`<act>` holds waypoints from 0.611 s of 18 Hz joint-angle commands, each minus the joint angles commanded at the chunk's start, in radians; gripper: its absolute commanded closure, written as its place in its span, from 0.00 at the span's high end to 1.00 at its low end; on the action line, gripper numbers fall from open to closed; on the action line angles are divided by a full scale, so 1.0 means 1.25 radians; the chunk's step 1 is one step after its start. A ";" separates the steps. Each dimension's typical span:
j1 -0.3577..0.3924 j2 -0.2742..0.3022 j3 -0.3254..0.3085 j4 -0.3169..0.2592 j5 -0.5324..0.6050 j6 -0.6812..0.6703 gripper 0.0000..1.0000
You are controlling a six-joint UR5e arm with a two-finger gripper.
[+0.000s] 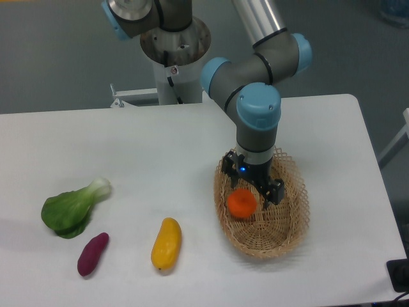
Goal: Place the orange in the basket
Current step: 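Raise the open gripper up away from the orange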
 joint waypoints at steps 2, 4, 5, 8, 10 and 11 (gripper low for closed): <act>0.011 0.012 0.000 -0.001 -0.001 0.005 1.00; 0.015 0.015 0.017 -0.032 -0.002 0.022 1.00; 0.017 0.015 0.026 -0.046 -0.002 0.028 1.00; 0.018 0.020 0.034 -0.063 -0.004 0.045 1.00; 0.020 0.020 0.036 -0.064 -0.002 0.066 1.00; 0.023 0.021 0.037 -0.064 -0.001 0.070 1.00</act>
